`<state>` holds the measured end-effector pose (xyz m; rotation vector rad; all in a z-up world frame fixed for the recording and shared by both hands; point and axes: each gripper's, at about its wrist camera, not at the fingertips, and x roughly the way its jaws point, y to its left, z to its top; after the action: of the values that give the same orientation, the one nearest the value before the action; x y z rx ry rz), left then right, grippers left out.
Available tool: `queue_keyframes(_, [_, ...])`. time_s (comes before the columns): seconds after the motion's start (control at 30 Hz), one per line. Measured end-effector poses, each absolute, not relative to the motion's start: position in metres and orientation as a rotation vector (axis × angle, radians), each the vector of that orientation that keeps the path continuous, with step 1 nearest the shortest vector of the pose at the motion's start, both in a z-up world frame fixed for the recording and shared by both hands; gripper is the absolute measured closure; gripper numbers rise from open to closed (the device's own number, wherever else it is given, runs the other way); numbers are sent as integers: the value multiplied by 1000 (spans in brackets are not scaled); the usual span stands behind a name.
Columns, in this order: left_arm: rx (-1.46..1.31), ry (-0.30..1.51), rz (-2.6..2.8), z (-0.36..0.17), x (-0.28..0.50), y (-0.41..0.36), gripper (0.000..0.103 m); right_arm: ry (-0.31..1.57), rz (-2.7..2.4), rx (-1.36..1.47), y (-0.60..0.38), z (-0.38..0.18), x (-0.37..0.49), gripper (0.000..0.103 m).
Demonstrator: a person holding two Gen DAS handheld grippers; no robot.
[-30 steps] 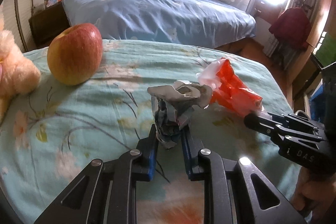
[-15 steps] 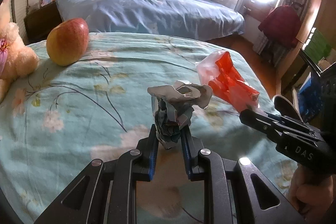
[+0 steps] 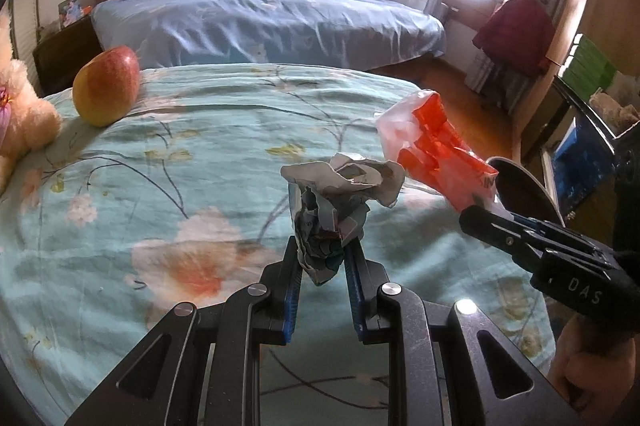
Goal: Collect trash
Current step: 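Carry the grey tissue and orange bag over the bin with both tools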
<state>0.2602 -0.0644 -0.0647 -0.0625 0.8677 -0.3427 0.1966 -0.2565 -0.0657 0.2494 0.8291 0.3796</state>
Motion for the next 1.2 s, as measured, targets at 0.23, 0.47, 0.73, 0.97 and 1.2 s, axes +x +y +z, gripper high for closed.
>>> queue_keyframes(0.23, [-39, 865, -376, -61, 251, -81, 83, 814, 351, 260, -272, -62, 183, 74])
queue_keyframes(0.47, [-25, 864, -403, -59, 246, -92, 83, 803, 325, 277, -287, -60, 172, 74])
queue_keyframes(0.73, [-5, 860, -436, -55, 242, -107, 83, 792, 301, 289, -301, -59, 162, 74])
queue_keyframes(0.97, [11, 863, -463, -55, 241, -120, 83, 783, 273, 302, -314, -57, 156, 74])
queue_keyframes(1.2, [29, 862, -491, -54, 240, -137, 83, 777, 244, 320, -329, -57, 151, 74])
